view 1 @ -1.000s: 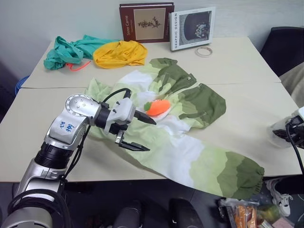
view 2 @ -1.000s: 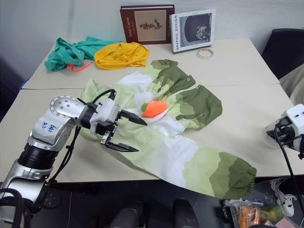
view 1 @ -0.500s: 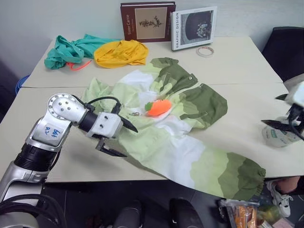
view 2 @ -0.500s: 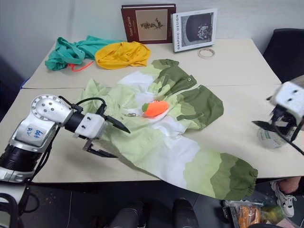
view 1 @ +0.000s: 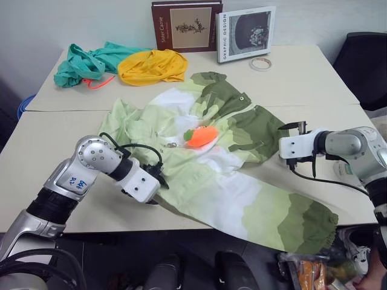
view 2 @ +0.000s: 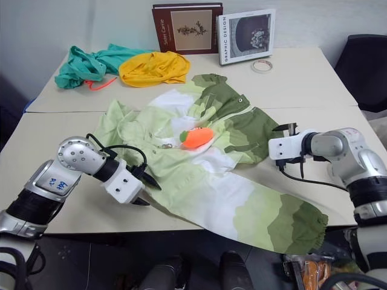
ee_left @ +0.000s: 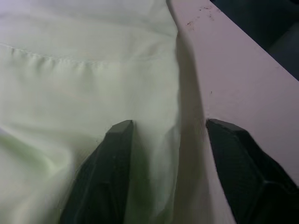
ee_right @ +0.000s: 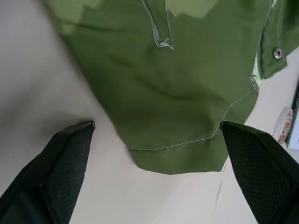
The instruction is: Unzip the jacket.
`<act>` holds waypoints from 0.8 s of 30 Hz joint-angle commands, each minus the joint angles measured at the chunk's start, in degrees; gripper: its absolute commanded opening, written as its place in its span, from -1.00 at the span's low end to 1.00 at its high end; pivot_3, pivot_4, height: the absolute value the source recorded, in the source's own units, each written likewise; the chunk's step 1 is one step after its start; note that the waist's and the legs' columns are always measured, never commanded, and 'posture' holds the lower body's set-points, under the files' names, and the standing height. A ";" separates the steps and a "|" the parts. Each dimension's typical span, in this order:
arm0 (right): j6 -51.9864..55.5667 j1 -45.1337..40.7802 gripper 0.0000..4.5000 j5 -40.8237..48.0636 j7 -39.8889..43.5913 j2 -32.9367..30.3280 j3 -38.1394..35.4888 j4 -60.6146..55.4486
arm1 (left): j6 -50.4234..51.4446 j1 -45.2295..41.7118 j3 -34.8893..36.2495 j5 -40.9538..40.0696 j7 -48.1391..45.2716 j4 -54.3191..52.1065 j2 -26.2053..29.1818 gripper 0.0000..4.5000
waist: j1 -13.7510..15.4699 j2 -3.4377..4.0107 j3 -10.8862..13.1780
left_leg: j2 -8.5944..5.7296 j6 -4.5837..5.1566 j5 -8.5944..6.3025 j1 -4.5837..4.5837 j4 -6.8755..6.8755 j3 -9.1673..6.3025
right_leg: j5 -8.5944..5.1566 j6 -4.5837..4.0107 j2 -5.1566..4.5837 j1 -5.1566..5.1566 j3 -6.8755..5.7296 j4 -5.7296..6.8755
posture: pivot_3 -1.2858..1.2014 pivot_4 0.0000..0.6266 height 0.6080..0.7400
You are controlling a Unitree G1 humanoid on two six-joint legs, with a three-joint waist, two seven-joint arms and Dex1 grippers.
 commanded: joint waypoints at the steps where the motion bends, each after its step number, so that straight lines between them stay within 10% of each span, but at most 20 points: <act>1: -2.22 -2.90 0.92 -1.37 -3.39 3.64 1.29 7.83 | 0.30 0.65 0.91 -0.07 0.47 -1.30 0.78 -0.41 | -0.28 -0.08 -0.05 | 0.01 0.00 0.00 0.01 0.04 0.00 | 0.00 0.00 0.01 0.04 0.00 0.00 | 0.03 -0.52 1.00; 5: -4.58 -5.44 0.40 -1.15 -2.93 5.35 1.48 13.00 | 0.63 1.28 1.22 -0.30 0.40 -1.27 1.22 -0.99 | -1.05 -0.11 -0.07 | 0.00 0.00 0.00 0.08 0.11 0.00 | 0.00 0.00 0.02 0.10 0.03 0.11 | 0.03 -0.52 1.00; 14: -3.85 -0.25 -0.97 6.81 11.53 -0.55 -1.56 5.45 | -1.00 2.87 2.39 -0.75 -0.58 0.40 4.38 -1.00 | -0.95 -0.11 -0.06 | 0.00 0.00 0.00 0.06 0.04 0.00 | -0.01 -0.01 0.01 0.01 0.07 0.15 | 0.03 -0.52 1.00; 19: 20.89 24.77 -0.97 31.89 33.44 -13.20 -9.89 -29.31 | -13.46 3.62 2.74 1.98 -2.78 9.57 11.03 -1.00 | 0.59 -0.07 -0.06 | 0.00 -0.01 -0.06 -0.04 0.00 -0.30 | -0.02 -0.04 -0.02 0.03 -0.08 0.07 | 0.03 -0.52 1.00; 24: 37.96 55.09 -0.97 48.07 37.45 -20.13 -28.48 -58.20 | -25.91 -2.14 1.80 5.34 -2.21 26.38 13.84 -1.00 | 1.85 -0.07 -0.04 | 0.04 0.00 -0.07 0.01 0.14 -0.39 | -0.06 -0.11 -0.05 0.30 -0.30 -0.38 | 0.03 -0.52 1.00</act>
